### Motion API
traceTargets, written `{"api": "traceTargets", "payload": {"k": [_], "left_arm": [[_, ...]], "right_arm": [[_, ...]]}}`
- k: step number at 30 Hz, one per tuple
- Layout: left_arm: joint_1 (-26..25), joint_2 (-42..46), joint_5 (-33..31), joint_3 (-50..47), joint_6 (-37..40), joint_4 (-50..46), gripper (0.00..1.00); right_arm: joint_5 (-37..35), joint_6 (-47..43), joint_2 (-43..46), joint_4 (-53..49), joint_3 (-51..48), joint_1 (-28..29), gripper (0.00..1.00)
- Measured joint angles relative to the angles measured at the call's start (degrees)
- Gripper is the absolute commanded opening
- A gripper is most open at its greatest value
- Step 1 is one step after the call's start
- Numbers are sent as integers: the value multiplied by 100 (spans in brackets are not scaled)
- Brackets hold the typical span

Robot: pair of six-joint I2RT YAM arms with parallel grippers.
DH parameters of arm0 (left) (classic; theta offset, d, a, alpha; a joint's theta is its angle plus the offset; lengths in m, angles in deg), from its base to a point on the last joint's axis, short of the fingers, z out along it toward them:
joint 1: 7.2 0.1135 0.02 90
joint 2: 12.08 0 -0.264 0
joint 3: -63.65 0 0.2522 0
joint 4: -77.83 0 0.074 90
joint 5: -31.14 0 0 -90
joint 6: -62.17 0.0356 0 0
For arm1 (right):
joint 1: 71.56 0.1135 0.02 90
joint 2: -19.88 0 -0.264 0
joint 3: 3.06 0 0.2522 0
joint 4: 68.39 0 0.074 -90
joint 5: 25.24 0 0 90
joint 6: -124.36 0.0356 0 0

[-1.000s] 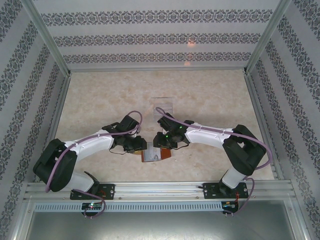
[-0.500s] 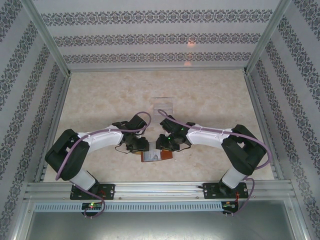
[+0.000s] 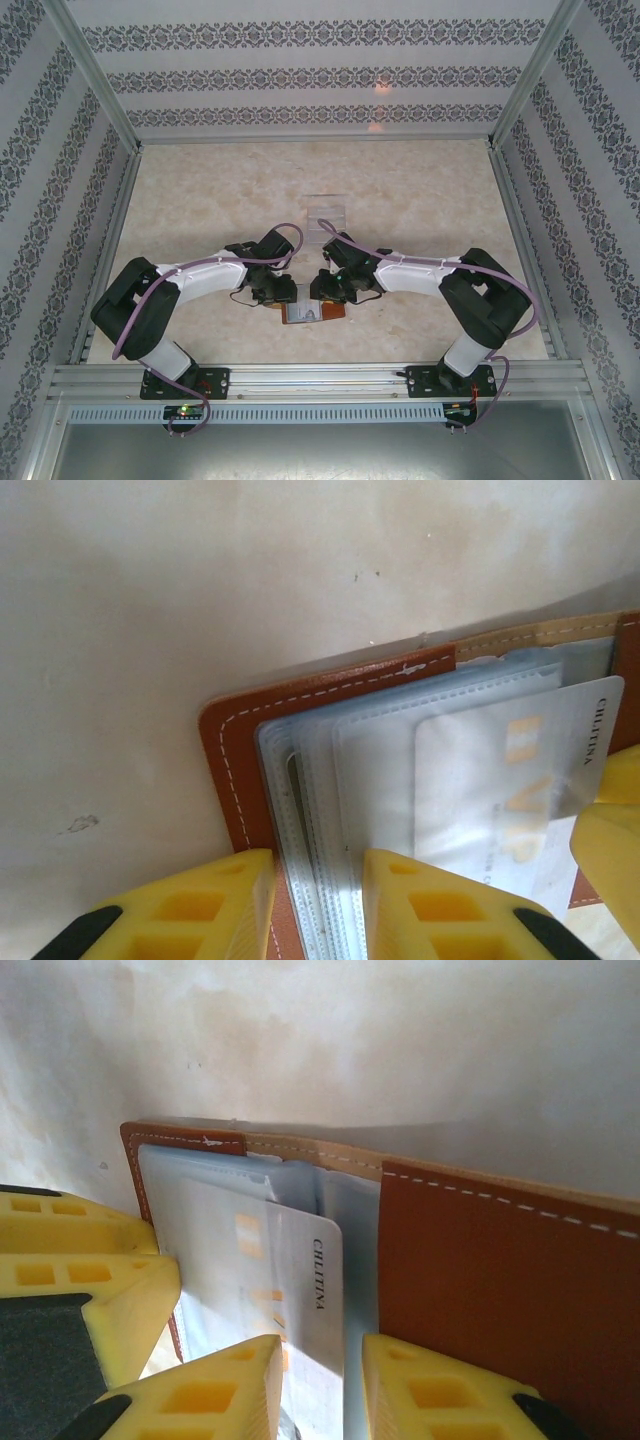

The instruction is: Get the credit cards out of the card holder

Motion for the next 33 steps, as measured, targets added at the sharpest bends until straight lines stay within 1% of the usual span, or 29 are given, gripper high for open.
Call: {"api": "traceTargets", "payload": {"k": [3, 9, 20, 25, 33], "left_arm": [[2, -7, 2, 0, 20, 0, 28], [2, -22, 7, 11, 42, -4, 27], [2, -55, 4, 52, 61, -42, 27], [2, -59, 4, 59, 83, -55, 27], [2, -59, 4, 59, 83, -57, 27]], "right_arm": [[26, 20, -4, 133, -85, -2, 27], [203, 131, -22, 546, -317, -39, 21], [407, 192, -15, 984, -490, -125, 6], [420, 125, 192, 901, -562, -227, 4], [107, -219, 520, 179, -566, -426, 4]]}}
